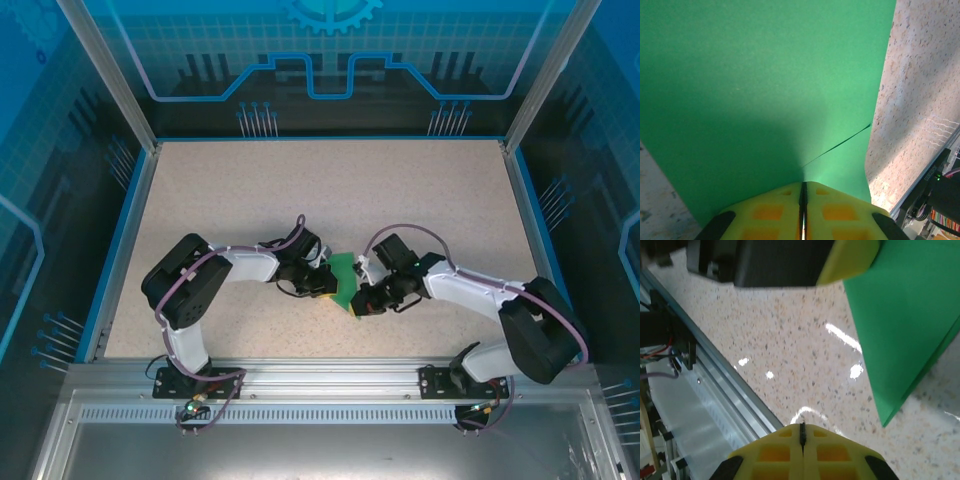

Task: Fold a paper plane with a square sheet of paper (fold left side to right side)
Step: Third fold the triangle at the center of the table.

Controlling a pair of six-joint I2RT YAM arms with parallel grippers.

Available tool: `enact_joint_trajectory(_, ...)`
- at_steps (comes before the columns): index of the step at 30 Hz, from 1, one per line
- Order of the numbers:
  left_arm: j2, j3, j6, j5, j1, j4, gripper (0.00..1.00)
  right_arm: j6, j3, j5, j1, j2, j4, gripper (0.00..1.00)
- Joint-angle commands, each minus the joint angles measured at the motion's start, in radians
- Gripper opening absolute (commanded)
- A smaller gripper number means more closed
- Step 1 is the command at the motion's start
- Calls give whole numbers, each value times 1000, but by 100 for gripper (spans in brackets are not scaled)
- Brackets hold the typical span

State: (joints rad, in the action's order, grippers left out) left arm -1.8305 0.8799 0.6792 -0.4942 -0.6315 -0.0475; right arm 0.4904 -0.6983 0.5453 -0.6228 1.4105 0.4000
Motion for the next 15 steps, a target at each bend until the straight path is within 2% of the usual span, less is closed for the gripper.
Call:
enact_joint_trajectory(1, -19, -28, -10, 82, -6, -95, 11, 55, -29, -60, 12, 80, -39, 0)
enact_joint_trajectory(8, -10, -27, -10, 74, -7, -88, 11, 65, -57, -143, 11, 230, -31, 0)
enact_joint_trajectory(15, 55, -13, -15, 97, -34, -107, 16, 90, 4, -204, 12, 270, -30, 0)
